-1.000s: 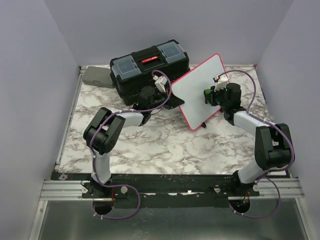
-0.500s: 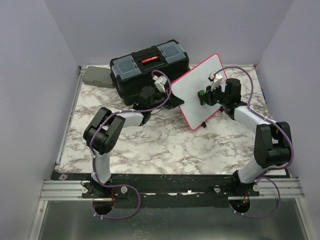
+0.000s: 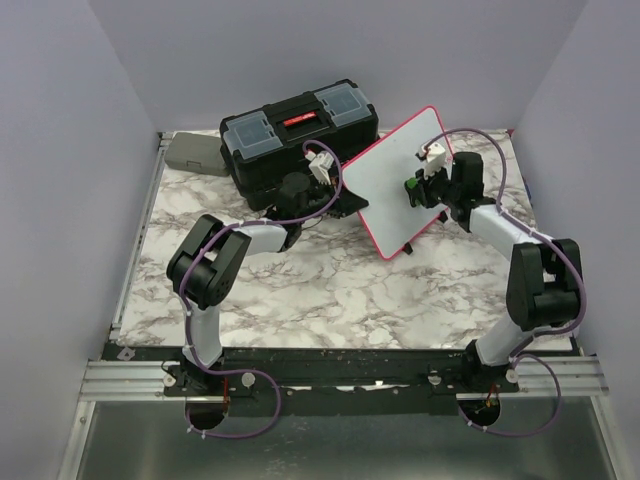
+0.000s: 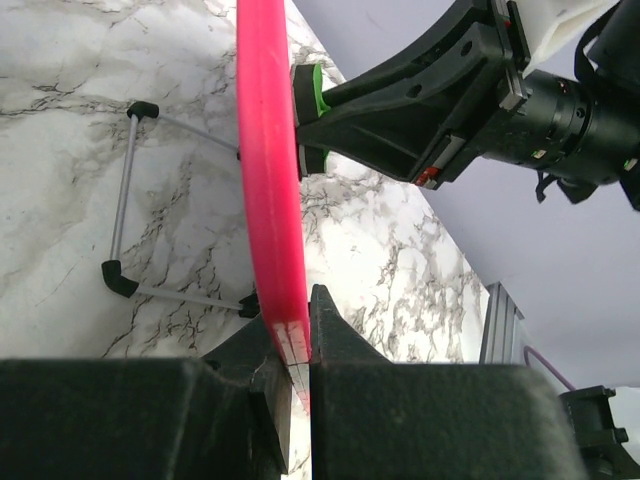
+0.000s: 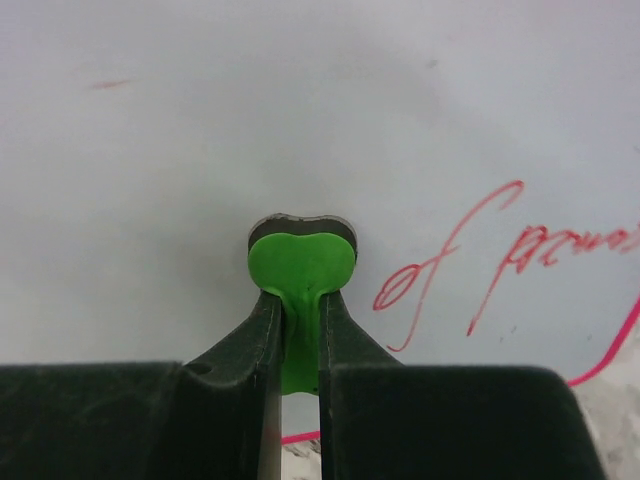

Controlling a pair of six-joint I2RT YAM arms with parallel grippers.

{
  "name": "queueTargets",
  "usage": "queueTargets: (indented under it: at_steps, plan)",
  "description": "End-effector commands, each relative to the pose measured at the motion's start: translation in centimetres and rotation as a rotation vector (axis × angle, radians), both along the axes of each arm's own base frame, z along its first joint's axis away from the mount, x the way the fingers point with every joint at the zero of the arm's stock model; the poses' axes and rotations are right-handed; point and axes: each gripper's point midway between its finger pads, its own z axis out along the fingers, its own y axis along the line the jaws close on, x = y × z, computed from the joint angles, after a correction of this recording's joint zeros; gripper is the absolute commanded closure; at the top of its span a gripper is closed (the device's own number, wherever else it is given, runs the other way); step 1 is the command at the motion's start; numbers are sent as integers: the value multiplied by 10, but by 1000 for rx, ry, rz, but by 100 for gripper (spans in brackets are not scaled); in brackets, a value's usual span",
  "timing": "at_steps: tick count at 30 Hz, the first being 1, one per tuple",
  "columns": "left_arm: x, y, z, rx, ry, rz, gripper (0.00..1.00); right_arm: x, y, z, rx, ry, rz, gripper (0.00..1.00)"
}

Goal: Erase the whiteboard
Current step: Erase the whiteboard at the whiteboard stand.

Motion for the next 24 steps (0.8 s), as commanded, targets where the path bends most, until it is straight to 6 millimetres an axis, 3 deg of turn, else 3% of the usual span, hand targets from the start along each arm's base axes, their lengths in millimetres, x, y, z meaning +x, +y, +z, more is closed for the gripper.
queueTargets:
  at_steps: [1,4,9,13,21,24]
  plan:
    - [-37,-21,18,-46,-15,-177,100,-80,59,-47,72,283,527,100]
    - [-37,-20,19,-47,-17,-175,100,-72,50,-49,24,243,480,99]
    - [-37,-20,18,-47,-14,-175,100,-17,1,-36,6,94,-8,99]
    - [-38,-20,19,-47,-17,-177,100,-3,-24,-35,10,72,-175,99]
    - [-38,-20,20,-48,-17,-176,100,-2,-40,-43,-11,110,-229,99]
    - [-37,-20,19,-46,-17,-176,100,-18,-18,-48,-13,164,-25,99]
